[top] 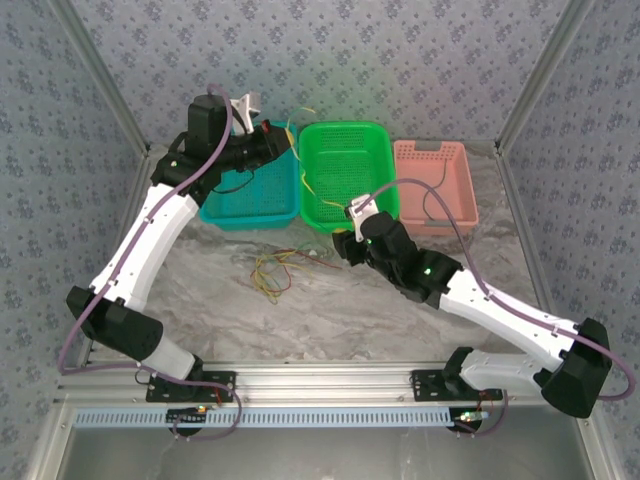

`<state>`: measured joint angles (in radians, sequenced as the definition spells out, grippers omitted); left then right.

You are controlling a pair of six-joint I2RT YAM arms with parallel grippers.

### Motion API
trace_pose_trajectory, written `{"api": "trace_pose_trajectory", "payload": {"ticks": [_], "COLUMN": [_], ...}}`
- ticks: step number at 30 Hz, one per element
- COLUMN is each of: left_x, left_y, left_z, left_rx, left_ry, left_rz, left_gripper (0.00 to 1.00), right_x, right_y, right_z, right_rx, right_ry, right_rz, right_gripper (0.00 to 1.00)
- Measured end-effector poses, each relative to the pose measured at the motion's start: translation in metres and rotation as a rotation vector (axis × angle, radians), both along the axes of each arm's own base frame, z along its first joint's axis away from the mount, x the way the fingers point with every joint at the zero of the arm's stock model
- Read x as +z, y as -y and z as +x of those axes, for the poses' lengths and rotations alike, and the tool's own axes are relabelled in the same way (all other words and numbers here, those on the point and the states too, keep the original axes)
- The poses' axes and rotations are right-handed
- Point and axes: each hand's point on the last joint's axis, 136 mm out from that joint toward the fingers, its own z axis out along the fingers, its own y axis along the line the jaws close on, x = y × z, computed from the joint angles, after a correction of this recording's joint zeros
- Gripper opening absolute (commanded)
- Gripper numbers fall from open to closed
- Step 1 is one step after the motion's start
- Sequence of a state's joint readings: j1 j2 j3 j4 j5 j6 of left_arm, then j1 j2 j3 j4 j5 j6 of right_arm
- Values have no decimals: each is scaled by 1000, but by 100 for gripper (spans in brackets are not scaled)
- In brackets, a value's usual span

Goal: Untangle the cables

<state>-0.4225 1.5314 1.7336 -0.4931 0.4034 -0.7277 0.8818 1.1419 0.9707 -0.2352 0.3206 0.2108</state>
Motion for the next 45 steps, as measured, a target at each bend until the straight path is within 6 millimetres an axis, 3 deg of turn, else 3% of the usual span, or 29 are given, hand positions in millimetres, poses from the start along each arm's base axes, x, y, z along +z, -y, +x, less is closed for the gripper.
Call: {"api": "trace_pose_trajectory", "payload": {"ticks": [5,10,15,19,23,28,37,38,41,42,44,45], "left_x": [-1,-2,-2,-2,-1,-1,4,6,4,2,-5,-7], "left_y": [-1,-1,-1,0,1,2,9,12,17,16,16,15], "left_z": [0,-1,-1,-2,-3,-4,-2,0,3,3,3,3], "left_rx": [2,2,1,-6,-14,-23,-76,-89,-119,-123,-120,-116], "left_ry": [-7,-10,-10,-11,-12,-12,-6,0,-2,-10,-33,-38], "left_rz": [4,5,5,2,-1,-5,-20,-22,-18,-17,-9,-5], "left_gripper": [0,0,0,0,0,0,0,8,59,70,84,86], "right_x": [15,38,32,6,-8,-5,-2,0,5,8,15,18], "right_y": [8,32,31,11,-1,-9,-17,-19,-22,-22,-22,-20], "right_z": [-3,-4,1,4,10,17,9,8,6,7,9,11], "right_rx": [1,-35,11,95,133,157,215,227,243,243,235,225], "right_ry": [43,93,51,-42,-96,-108,-123,-125,-128,-129,-126,-125], "right_rz": [15,75,100,86,80,90,113,119,141,149,170,181], "right_gripper": [58,61,61,53,30,3,0,0,0,0,0,0]}}
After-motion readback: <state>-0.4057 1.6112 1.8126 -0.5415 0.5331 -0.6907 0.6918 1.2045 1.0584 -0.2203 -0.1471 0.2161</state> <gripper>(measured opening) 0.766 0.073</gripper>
